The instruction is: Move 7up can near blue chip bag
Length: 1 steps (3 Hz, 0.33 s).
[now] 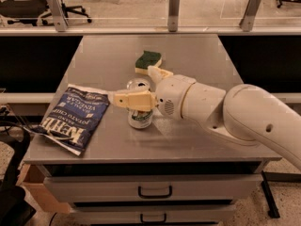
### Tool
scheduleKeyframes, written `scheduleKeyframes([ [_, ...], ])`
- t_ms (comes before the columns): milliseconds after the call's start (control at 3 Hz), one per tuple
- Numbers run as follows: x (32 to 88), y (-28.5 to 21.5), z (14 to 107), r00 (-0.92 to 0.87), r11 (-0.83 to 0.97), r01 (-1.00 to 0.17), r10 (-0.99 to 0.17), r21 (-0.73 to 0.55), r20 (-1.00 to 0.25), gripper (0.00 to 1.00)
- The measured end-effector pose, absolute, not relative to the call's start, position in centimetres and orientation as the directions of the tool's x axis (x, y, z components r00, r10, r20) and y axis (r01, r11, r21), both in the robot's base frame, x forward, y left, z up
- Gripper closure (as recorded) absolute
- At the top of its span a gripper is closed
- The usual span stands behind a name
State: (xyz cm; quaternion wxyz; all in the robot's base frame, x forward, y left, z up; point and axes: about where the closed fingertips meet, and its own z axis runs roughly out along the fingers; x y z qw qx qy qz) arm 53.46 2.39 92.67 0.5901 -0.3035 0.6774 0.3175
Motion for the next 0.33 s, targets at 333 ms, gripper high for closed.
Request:
scheduleKeyframes([
  [333,53.46,2.4,92.67,-0.119,0.614,-0.786,-0.037,0.072,-0.992,0.0],
])
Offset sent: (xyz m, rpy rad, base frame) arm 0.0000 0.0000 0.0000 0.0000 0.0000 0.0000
